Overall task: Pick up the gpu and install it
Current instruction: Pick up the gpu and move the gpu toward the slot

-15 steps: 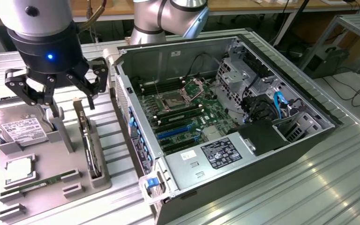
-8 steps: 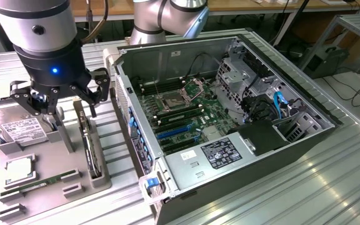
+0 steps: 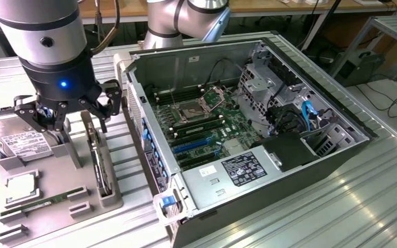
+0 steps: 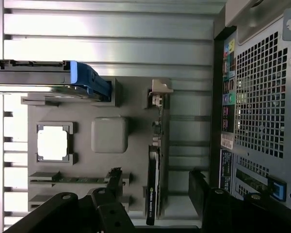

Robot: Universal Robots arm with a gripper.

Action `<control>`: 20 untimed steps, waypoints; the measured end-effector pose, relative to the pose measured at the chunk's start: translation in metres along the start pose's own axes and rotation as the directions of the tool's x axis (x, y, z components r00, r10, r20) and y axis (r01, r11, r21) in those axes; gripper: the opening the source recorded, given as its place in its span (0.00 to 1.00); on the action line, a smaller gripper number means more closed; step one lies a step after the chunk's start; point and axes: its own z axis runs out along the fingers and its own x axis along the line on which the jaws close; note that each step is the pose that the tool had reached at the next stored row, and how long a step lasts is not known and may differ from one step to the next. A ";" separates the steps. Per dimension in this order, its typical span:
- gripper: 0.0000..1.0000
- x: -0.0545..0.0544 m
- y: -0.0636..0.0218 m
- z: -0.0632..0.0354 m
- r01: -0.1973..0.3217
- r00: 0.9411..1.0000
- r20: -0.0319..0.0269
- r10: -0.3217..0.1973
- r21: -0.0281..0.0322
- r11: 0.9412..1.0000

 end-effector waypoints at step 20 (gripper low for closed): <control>0.66 0.000 -0.0010 0.0153 0.002 1.000 0.000 -0.002 0.000 1.000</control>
